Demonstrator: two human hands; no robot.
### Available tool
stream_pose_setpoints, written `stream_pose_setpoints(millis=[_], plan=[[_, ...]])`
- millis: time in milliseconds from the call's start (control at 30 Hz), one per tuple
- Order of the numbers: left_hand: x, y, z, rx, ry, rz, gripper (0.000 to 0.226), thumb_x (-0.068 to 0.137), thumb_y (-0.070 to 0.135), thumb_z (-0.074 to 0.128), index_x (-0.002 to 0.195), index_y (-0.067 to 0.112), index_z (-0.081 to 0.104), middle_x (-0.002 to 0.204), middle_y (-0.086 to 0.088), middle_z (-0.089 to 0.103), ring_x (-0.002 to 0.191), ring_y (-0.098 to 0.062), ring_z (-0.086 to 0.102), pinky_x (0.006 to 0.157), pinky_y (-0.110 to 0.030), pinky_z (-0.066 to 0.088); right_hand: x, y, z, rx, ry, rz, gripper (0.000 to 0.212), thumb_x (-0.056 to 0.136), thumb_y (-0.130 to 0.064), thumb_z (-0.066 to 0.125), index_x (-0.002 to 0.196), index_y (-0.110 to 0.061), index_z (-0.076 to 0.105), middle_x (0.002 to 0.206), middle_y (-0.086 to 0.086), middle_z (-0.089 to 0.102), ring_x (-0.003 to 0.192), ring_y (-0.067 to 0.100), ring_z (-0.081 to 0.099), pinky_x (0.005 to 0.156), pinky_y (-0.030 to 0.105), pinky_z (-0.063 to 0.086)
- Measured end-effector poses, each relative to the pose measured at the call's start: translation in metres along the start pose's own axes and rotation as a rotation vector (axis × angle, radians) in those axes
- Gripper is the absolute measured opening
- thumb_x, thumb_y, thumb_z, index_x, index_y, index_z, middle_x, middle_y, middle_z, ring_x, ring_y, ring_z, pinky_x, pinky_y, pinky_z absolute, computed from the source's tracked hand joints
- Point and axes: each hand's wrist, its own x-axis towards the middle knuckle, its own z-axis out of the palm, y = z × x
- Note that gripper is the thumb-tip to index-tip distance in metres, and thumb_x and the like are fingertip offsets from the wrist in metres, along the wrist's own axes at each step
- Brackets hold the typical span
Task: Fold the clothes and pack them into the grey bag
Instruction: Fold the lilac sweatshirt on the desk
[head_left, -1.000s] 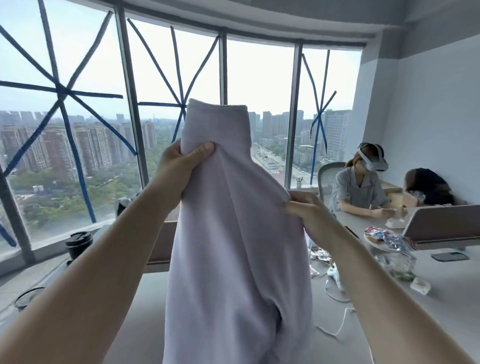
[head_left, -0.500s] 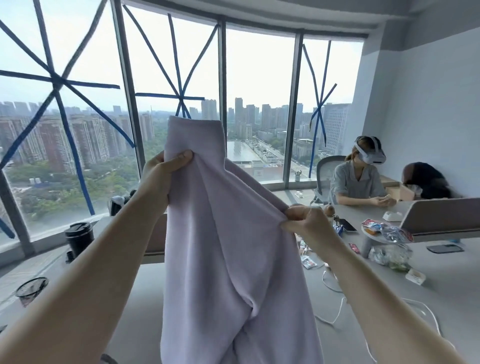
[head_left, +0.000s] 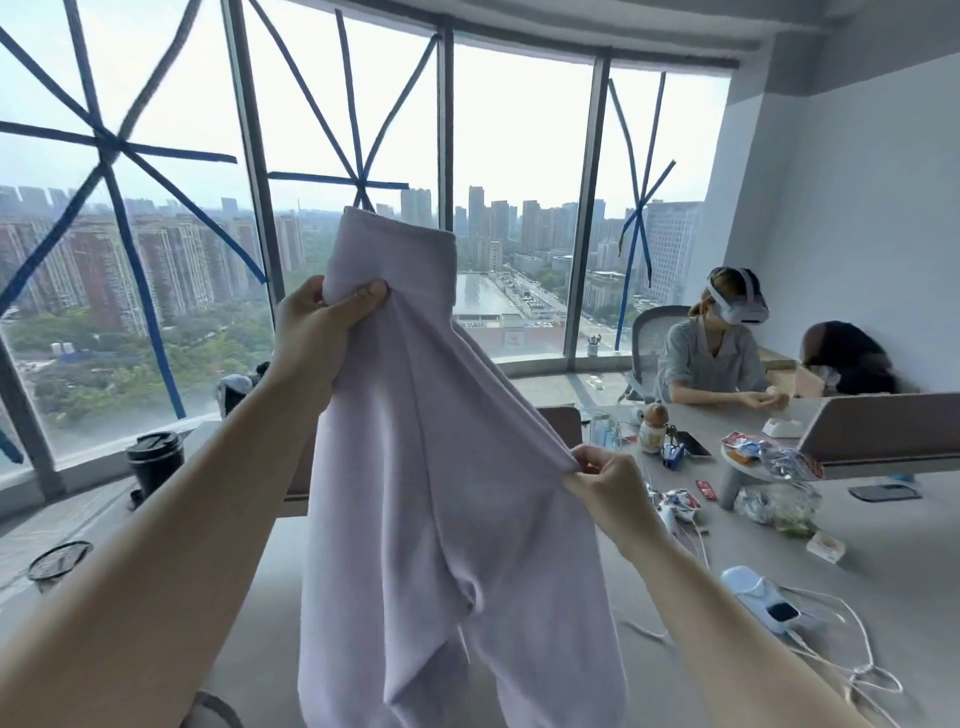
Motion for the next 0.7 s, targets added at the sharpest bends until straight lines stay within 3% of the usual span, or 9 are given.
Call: stream_pose_setpoints(millis=[67,133,233,333,433,533,600,633,700], plan=[[0.001,-0.005,-0.002,0.015,0.049,0.006,0.028,0.075,0.024,0.082,0.091,0.006,0.066,0.079,-0.005,0.068,0.068,-0.016,0.065,0.066,-0.030,0.057,0.005,-0.002,-0.003,0.042,0.107,-0.002,0.009,0.064,-0.016,0.055,0.056,-0.016,0.059,0.049,-0.004,0.044,0.046,0.008,0.033,0.046,0.026,0.024],[-0.001,-0.008,-0.003,0.085,0.055,0.025,0.033,0.076,0.025,0.081,0.095,0.004,0.065,0.076,-0.002,0.066,0.062,-0.009,0.063,0.059,-0.023,0.053,0.005,-0.009,-0.004,-0.007,0.091,-0.020,0.013,0.065,-0.016,0.053,0.052,-0.018,0.051,0.045,-0.007,0.039,0.043,0.007,0.030,0.044,0.025,0.021],[-0.003,-0.014,-0.002,0.069,0.066,0.026,0.030,0.079,0.024,0.080,0.094,0.006,0.060,0.073,0.001,0.064,0.055,-0.002,0.061,0.052,-0.018,0.049,0.012,-0.013,-0.007,-0.012,0.158,-0.029,0.027,0.076,0.002,0.054,0.057,-0.016,0.050,0.046,-0.008,0.038,0.042,0.004,0.028,0.042,0.023,0.020],[-0.006,-0.017,-0.002,0.088,0.054,0.023,0.031,0.078,0.027,0.080,0.092,0.008,0.060,0.076,-0.001,0.065,0.061,-0.006,0.063,0.057,-0.023,0.050,0.014,-0.012,-0.013,-0.047,0.144,-0.013,0.022,0.079,0.005,0.054,0.075,-0.015,0.060,0.061,-0.002,0.048,0.049,0.007,0.038,0.043,0.019,0.029],[-0.007,-0.014,-0.002,0.042,0.080,0.009,0.032,0.079,0.031,0.079,0.093,0.010,0.058,0.082,-0.005,0.061,0.072,-0.014,0.061,0.065,-0.029,0.051,0.015,-0.017,-0.024,0.066,0.207,-0.042,0.028,0.080,0.002,0.054,0.087,-0.023,0.065,0.064,-0.007,0.048,0.051,0.004,0.039,0.045,0.018,0.031],[-0.014,-0.005,0.005,-0.010,0.041,0.049,0.026,0.080,0.027,0.078,0.092,0.013,0.060,0.080,0.001,0.067,0.073,-0.013,0.066,0.067,-0.030,0.053,0.016,-0.027,-0.038,0.012,0.236,-0.058,0.025,0.078,-0.004,0.053,0.069,-0.022,0.069,0.054,-0.009,0.051,0.050,0.008,0.039,0.045,0.022,0.028],[-0.020,0.008,0.016,-0.046,-0.004,0.087,0.021,0.081,0.022,0.077,0.094,0.015,0.062,0.080,0.005,0.071,0.074,-0.010,0.069,0.066,-0.027,0.056,0.016,-0.033,-0.045,-0.191,0.151,-0.030,0.019,0.071,-0.019,0.049,0.053,-0.023,0.057,0.046,-0.011,0.042,0.048,0.010,0.037,0.049,0.026,0.027],[-0.022,0.014,0.023,-0.052,-0.035,0.106,0.022,0.082,0.021,0.077,0.096,0.014,0.062,0.080,0.005,0.072,0.074,-0.010,0.070,0.066,-0.026,0.056,0.016,-0.037,-0.048,-0.235,0.057,-0.010,0.013,0.066,-0.023,0.047,0.055,-0.024,0.055,0.047,-0.011,0.042,0.050,0.012,0.039,0.054,0.029,0.029],[-0.027,0.021,0.036,-0.012,-0.108,0.149,0.030,0.078,0.025,0.080,0.096,0.010,0.061,0.082,0.001,0.071,0.076,-0.014,0.069,0.068,-0.032,0.057,0.011,-0.043,-0.047,-0.064,-0.179,0.038,0.011,0.064,-0.024,0.053,0.070,-0.029,0.062,0.065,-0.003,0.062,0.063,0.019,0.055,0.063,0.035,0.038]])
